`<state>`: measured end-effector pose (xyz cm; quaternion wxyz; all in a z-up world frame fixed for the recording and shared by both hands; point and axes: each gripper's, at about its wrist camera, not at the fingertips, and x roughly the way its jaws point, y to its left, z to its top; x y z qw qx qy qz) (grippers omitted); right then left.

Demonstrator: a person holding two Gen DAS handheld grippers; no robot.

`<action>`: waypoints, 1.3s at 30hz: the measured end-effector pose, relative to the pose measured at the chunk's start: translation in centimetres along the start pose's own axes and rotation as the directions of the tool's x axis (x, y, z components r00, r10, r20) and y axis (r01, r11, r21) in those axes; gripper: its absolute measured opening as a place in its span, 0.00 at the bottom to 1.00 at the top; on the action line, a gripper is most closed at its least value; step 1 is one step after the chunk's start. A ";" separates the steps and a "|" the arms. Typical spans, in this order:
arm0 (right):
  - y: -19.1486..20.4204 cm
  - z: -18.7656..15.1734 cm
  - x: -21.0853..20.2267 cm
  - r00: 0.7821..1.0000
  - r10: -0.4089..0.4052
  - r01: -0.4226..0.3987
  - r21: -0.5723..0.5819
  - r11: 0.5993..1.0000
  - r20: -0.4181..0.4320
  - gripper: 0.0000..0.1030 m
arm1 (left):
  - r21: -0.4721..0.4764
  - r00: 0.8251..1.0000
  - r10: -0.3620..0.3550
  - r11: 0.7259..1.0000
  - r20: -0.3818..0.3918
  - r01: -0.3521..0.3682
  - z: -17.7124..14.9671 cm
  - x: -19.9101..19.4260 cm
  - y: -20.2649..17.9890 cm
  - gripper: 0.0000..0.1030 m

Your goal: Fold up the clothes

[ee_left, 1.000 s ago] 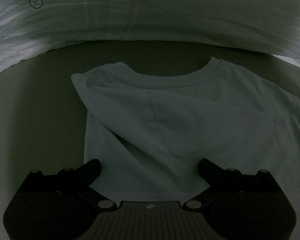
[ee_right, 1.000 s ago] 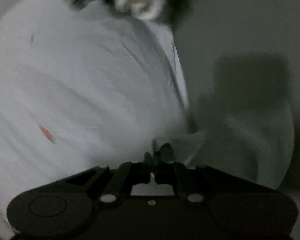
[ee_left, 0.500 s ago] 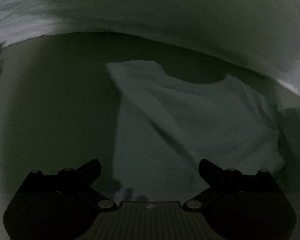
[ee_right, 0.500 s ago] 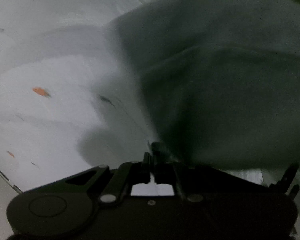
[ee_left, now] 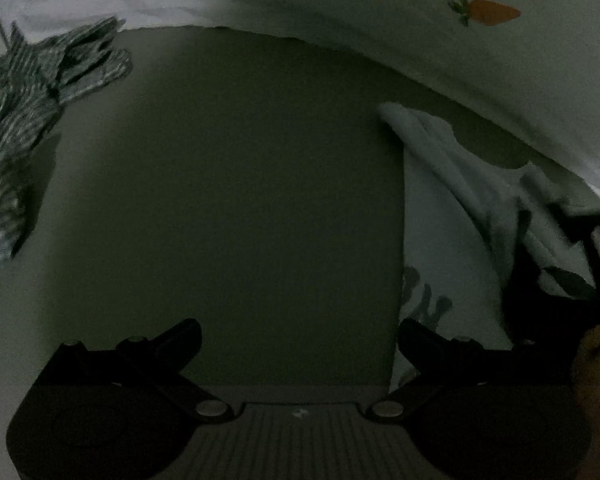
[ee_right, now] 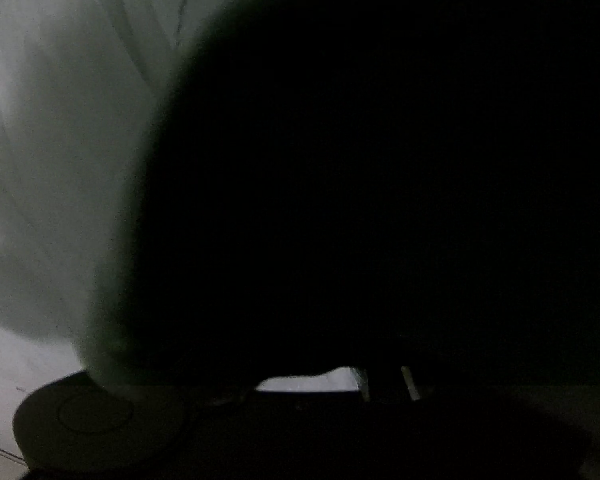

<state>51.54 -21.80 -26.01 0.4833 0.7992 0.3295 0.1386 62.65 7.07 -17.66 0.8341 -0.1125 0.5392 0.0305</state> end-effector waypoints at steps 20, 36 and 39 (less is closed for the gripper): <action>4.6 -5.1 -32.5 0.880 -0.320 0.458 -0.443 0.771 0.352 0.49 | 0.196 0.979 -0.052 0.976 -0.196 0.091 -19.1 -5.9 -2.8 1.00; -0.4 -10.2 -41.2 0.875 -0.434 0.448 -0.700 0.556 0.214 0.35 | 0.242 0.980 0.069 0.970 -0.185 -0.023 -28.2 -9.0 -3.2 1.00; -0.7 -10.2 -41.7 0.846 -0.470 0.476 -0.753 0.455 0.251 0.28 | 0.258 0.981 0.071 0.966 -0.182 -0.022 -29.3 -9.4 -3.2 1.00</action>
